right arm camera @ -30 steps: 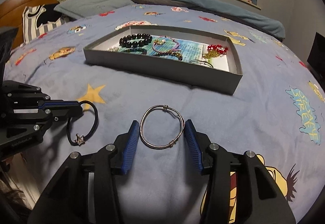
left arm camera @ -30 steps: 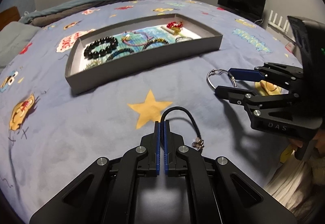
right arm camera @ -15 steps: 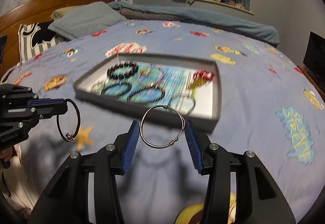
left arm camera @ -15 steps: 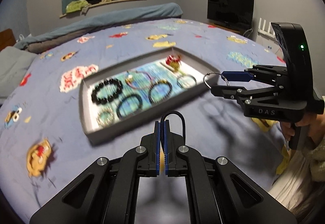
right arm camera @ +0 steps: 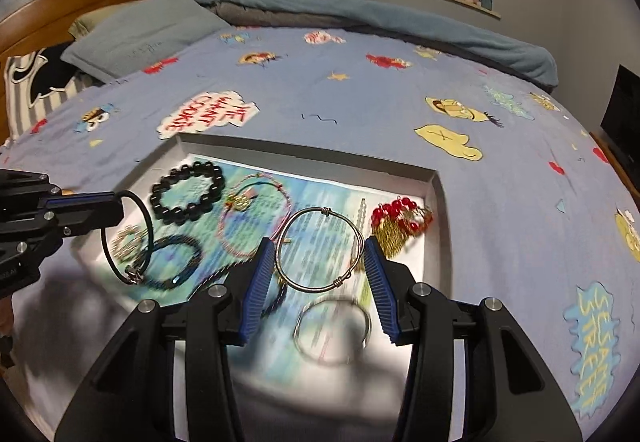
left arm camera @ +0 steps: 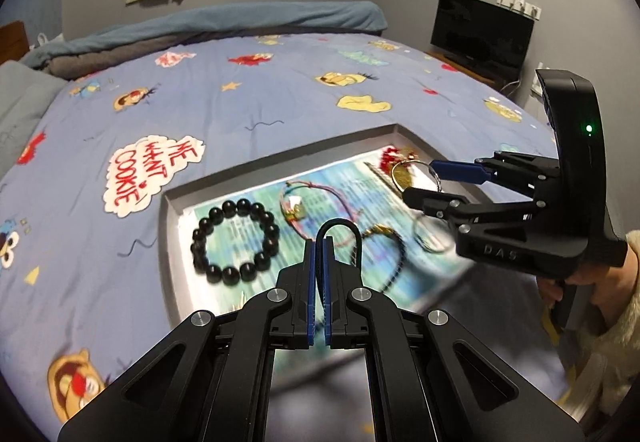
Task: Organize jewelry
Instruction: 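Carry the hair tie and silver hoop with both tools into the gray tray, then open the left tool to drop the hair tie while the right tool releases the hoop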
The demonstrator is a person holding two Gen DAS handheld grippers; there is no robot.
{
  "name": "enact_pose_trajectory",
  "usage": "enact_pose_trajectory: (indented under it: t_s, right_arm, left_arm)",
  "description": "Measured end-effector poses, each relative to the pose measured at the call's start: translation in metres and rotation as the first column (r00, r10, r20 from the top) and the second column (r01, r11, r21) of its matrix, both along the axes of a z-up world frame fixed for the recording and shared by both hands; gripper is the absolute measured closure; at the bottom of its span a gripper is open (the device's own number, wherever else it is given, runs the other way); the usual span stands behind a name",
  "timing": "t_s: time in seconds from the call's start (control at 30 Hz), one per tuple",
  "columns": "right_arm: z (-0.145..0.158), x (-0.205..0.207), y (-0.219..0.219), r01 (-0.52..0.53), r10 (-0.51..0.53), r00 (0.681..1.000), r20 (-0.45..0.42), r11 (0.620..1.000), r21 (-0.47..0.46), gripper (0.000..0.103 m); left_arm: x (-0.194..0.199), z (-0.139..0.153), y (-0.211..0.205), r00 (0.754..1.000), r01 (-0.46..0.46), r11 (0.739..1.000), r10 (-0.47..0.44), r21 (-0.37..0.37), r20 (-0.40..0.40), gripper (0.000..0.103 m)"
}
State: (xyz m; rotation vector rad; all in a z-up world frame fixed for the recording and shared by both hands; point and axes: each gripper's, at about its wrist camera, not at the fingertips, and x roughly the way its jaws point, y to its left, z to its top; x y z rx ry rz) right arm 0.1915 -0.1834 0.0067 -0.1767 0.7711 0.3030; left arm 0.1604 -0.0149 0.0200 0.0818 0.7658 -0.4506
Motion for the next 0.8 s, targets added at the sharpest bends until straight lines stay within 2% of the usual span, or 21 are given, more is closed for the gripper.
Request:
enact_pose_trajectory:
  t_s: [0.3, 0.47, 0.8]
  right_arm:
    - [-0.023, 0.037, 0.012, 0.004, -0.006, 0.995, -0.099, 1.0, -0.029, 0.057]
    - [-0.029, 0.043, 0.014, -0.001, -0.004, 0.99, -0.142, 0.999, -0.033, 0.056]
    - [-0.036, 0.048, 0.017, -0.005, -0.004, 0.981, -0.192, 0.999, -0.043, 0.056]
  left_arm:
    - [0.052, -0.026, -0.011, 0.996, -0.006, 0.999, 0.011, 0.054, -0.086, 0.099]
    - [0.058, -0.036, -0.014, 0.995, -0.013, 0.995, 0.023, 0.094, -0.1, 0.099]
    - [0.062, -0.049, -0.01, 0.99, -0.027, 0.995, 0.041, 0.1, -0.134, 0.099]
